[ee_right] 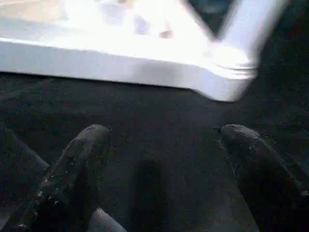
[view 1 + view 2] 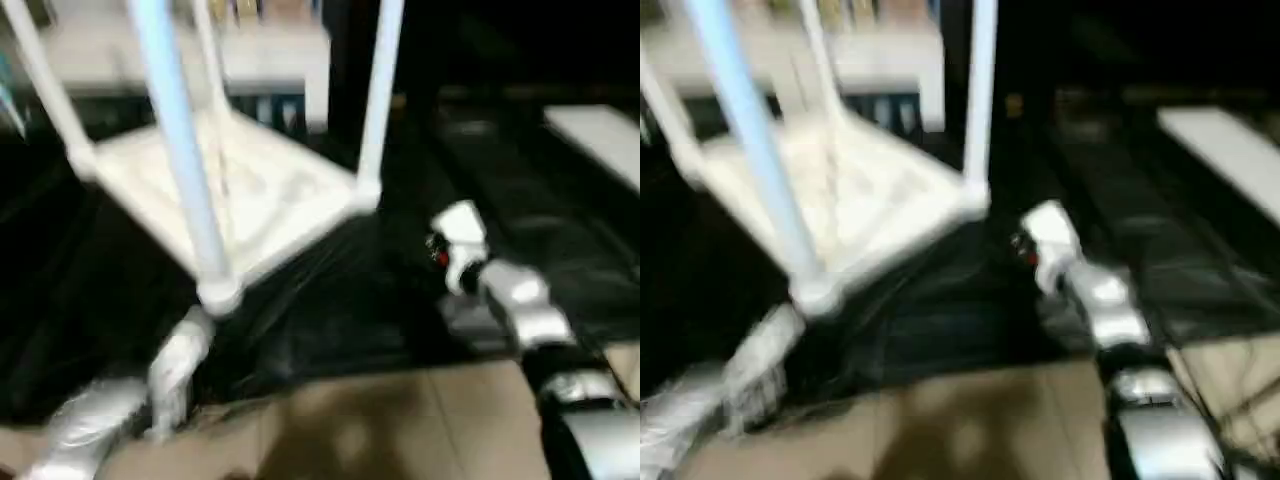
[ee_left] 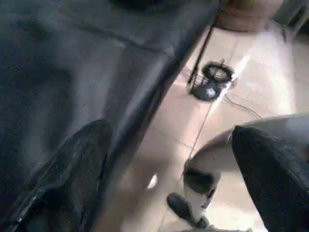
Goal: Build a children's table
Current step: Rotate leg to tighten
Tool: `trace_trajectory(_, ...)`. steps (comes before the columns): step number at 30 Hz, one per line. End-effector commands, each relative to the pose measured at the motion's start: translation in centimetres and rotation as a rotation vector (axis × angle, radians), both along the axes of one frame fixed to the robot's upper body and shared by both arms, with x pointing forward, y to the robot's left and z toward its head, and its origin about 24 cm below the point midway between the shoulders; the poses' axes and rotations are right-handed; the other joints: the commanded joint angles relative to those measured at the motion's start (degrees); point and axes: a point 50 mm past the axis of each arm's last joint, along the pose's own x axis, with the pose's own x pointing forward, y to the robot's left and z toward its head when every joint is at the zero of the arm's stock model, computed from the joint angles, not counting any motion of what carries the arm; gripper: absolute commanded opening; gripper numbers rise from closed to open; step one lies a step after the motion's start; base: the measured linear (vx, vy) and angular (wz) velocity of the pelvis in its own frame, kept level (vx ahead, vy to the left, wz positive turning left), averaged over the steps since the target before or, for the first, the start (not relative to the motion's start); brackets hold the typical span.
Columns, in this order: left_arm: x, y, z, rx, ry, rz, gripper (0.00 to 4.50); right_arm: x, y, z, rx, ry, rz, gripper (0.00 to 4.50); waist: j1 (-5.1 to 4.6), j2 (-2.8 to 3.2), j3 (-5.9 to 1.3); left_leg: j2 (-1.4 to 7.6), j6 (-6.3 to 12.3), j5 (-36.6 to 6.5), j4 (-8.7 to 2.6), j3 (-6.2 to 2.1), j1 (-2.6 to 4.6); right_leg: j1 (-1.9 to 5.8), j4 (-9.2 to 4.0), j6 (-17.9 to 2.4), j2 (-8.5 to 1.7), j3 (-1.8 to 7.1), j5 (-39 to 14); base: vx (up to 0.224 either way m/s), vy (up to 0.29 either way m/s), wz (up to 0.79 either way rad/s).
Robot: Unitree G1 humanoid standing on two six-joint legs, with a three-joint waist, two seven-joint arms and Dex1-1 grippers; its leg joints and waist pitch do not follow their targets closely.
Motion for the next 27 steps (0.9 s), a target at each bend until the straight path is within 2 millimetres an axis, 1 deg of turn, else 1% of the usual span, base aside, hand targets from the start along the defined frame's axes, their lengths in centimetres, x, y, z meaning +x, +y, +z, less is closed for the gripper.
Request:
trace_trajectory(1,1.2,-0.4,3.2,-0.087,-0.093,-0.060,4.42,0.3,0.8,0.8,0.003,-0.025,0.036,3.98,-0.44,0.95,-3.92,1.70,6.04,-0.7,-3.56,0.76,2.90,0.06,-6.44,-14.1,-1.81,2.37,15.6,0.000,0.000,0.00)
trace_trajectory(2,1.5,-0.6,4.0,-0.111,-0.114,-0.058,4.42,0.3,0.8,0.8,0.003,-0.027,0.038,3.98,-0.33,0.92,-3.73,1.64,6.59,-0.9,-3.84,0.92,2.41,0.42,-6.38,-14.5,-1.92,2.26,17.2,0.000,0.000,0.00)
trace_trajectory(3,2.0,-1.0,4.8,-0.137,-0.138,-0.058,4.42,0.3,0.9,0.9,0.002,-0.030,0.040,3.98,0.18,0.87,-3.43,1.49,6.50,-4.1,-4.27,1.42,2.05,0.57,-6.77,-14.6,-2.30,2.30,16.6,0.000,0.000,0.00)
trace_trajectory(4,2.4,-1.5,5.3,-0.162,-0.157,-0.041,4.42,0.3,0.9,1.0,0.009,-0.031,0.042,3.98,0.17,1.01,-3.30,1.66,5.53,-7.5,-4.78,1.52,2.02,0.81,-7.12,-14.0,-2.67,2.35,14.3,-0.007,0.050,0.01)
trace_trajectory(5,2.6,-1.7,5.6,-0.173,-0.158,-0.030,4.42,0.3,0.9,1.0,0.013,-0.031,0.043,3.98,-0.06,0.83,-3.18,1.55,4.64,-8.9,-5.23,1.45,1.72,1.35,-7.44,-13.3,-3.03,2.30,12.4,-0.007,0.050,0.01)
trace_trajectory(6,2.9,-2.6,7.0,-0.211,-0.178,-0.006,4.42,0.3,1.0,1.1,0.023,-0.032,0.047,3.98,-0.39,0.70,-3.30,1.49,4.18,-8.3,-5.36,1.47,1.42,1.84,-7.27,-12.8,-2.98,2.25,13.1,-0.003,0.050,-0.07)
trace_trajectory(7,3.1,-3.2,8.4,-0.258,-0.195,0.006,4.42,0.2,1.1,1.1,0.032,-0.032,0.054,3.98,-0.67,0.65,-3.51,1.45,3.93,-6.3,-5.35,1.33,1.41,1.96,-7.33,-12.1,-3.01,2.23,15.4,-0.001,0.054,-0.10)
trace_trajectory(8,3.1,-3.5,9.2,-0.285,-0.202,0.007,4.42,0.2,1.1,1.2,0.037,-0.032,0.058,3.98,-0.87,0.67,-3.68,1.47,3.77,-5.4,-5.30,1.36,1.46,1.99,-7.10,-12.1,-2.87,2.14,16.9,-0.001,0.054,-0.10)
trace_trajectory(9,3.0,-3.4,10.0,-0.310,-0.216,0.013,4.42,0.1,1.2,1.1,0.035,-0.033,0.059,3.98,-1.14,0.51,-3.86,1.22,4.12,-3.7,-5.04,1.50,1.51,1.87,-7.24,-12.0,-2.81,2.24,19.6,0.000,0.000,0.00)
trace_trajectory(10,2.9,-2.9,10.7,-0.320,-0.222,0.023,4.42,0.0,1.2,1.0,0.036,-0.034,0.060,3.98,-1.60,0.44,-3.74,0.90,4.32,-2.6,-4.95,1.64,1.18,2.00,-7.29,-12.1,-2.73,2.22,21.0,0.000,0.000,0.00)
trace_trajectory(11,2.7,-2.3,11.0,-0.310,-0.220,0.032,4.42,0.0,1.2,1.0,0.035,-0.034,0.059,3.98,-1.87,-0.01,-3.57,0.64,4.11,-3.0,-4.97,1.83,0.91,2.19,-7.47,-11.8,-2.77,2.30,20.8,0.000,0.000,0.00)
trace_trajectory(12,2.7,-2.3,11.0,-0.310,-0.220,0.032,4.42,0.0,1.2,1.0,0.035,-0.034,0.059,3.98,-2.10,-0.09,-3.55,0.51,4.06,-3.2,-5.01,1.91,0.85,2.31,-7.60,-11.5,-2.70,2.34,20.6,0.000,0.000,0.00)
trace_trajectory(13,2.4,-1.6,10.9,-0.280,-0.211,0.041,4.42,-0.1,1.2,0.9,0.033,-0.032,0.053,3.98,-2.50,-0.18,-3.34,0.48,4.03,-4.2,-5.06,2.02,0.93,2.21,-7.98,-10.8,-2.75,2.53,19.0,0.000,0.000,0.00)
trace_trajectory(14,2.3,-1.1,10.8,-0.260,-0.201,0.053,4.42,-0.1,1.2,0.9,0.034,-0.030,0.051,3.98,-2.70,-0.17,-3.31,0.51,3.93,-4.5,-5.06,2.08,0.88,2.27,-8.08,-10.6,-2.82,2.63,18.2,0.000,0.000,0.00)
trace_trajectory(15,2.3,-0.8,10.7,-0.249,-0.195,0.060,4.42,-0.1,1.2,0.9,0.034,-0.030,0.050,3.98,-2.87,0.04,-3.26,0.64,3.54,-5.2,-5.17,2.09,1.01,2.17,-8.21,-10.2,-2.85,2.69,16.7,0.000,0.000,0.00)
trace_trajectory(16,1.9,0.5,10.3,-0.196,-0.162,0.099,4.42,-0.1,1.2,0.8,0.034,-0.028,0.043,3.98,-3.03,0.13,-3.25,0.76,3.32,-5.7,-5.19,2.17,1.29,1.91,-8.30,-10.2,-2.77,2.78,16.0,0.000,0.000,0.00)
trace_trajectory(17,1.9,0.7,10.3,-0.187,-0.156,0.106,4.42,-0.1,1.2,0.8,0.034,-0.027,0.042,3.98,-3.14,0.24,-3.18,0.84,3.09,-6.2,-5.31,2.20,1.31,1.83,-8.36,-10.3,-2.81,2.81,15.3,0.000,0.000,0.00)
trace_trajectory(18,1.8,1.2,10.1,-0.150,-0.147,0.122,4.42,0.0,1.2,0.7,0.030,-0.027,0.033,3.98,-3.08,0.30,-3.19,0.89,3.01,-6.5,-5.29,2.21,1.49,1.69,-8.45,-10.3,-2.83,2.86,14.8,0.000,0.000,0.00)
trace_trajectory(19,1.6,1.4,10.2,-0.136,-0.142,0.132,4.42,0.1,1.1,0.7,0.022,-0.028,0.019,3.98,-3.08,0.34,-3.13,0.98,2.94,-6.6,-5.36,2.21,1.52,1.69,-8.43,-10.4,-2.87,2.91,14.7,0.000,0.000,0.00)
trace_trajectory(20,1.6,1.4,10.3,-0.136,-0.140,0.135,4.42,0.1,1.1,0.7,0.018,-0.029,0.010,3.98,-3.01,0.34,-3.13,0.98,2.93,-6.6,-5.38,2.20,1.54,1.68,-8.46,-10.5,-2.88,2.91,14.7,0.000,0.000,0.00)
trace_trajectory(22,1.6,1.0,10.7,-0.141,-0.154,0.137,4.42,0.2,1.0,0.7,0.017,-0.026,-0.011,3.98,-2.46,0.19,-3.22,1.09,2.77,-6.3,-5.35,2.34,1.71,1.55,-8.37,-10.9,-2.94,3.04,14.9,0.000,0.000,0.00)
trace_trajectory(24,2.1,-0.4,11.2,-0.176,-0.180,0.135,4.42,0.4,0.9,0.6,0.014,-0.021,-0.030,3.98,-2.19,0.19,-3.33,1.16,2.46,-6.4,-5.36,2.36,1.82,1.55,-8.30,-11.0,-2.98,3.04,15.4,0.000,0.000,0.00)
trace_trajectory(25,2.4,-2.1,11.6,-0.236,-0.197,0.103,4.42,0.4,1.1,0.6,0.017,-0.018,-0.032,3.98,-2.04,0.30,-3.38,1.22,2.13,-6.5,-5.41,2.40,1.85,1.54,-8.26,-10.9,-2.96,3.02,15.5,0.000,0.000,0.00)
trace_trajectory(26,2.5,-2.4,11.6,-0.249,-0.198,0.094,4.42,0.4,1.2,0.6,0.018,-0.018,-0.031,3.98,-1.78,0.32,-3.41,1.26,1.86,-6.7,-5.35,2.44,2.00,1.46,-8.29,-11.1,-3.05,3.07,15.4,0.000,0.000,0.00)
trace_trajectory(27,2.5,-2.5,11.6,-0.251,-0.199,0.092,4.42,0.4,1.2,0.6,0.018,-0.018,-0.030,3.98,-1.66,0.14,-3.43,1.15,1.63,-6.2,-5.39,2.45,1.61,1.75,-8.15,-11.1,-3.16,3.06,15.6,0.000,0.000,0.00)
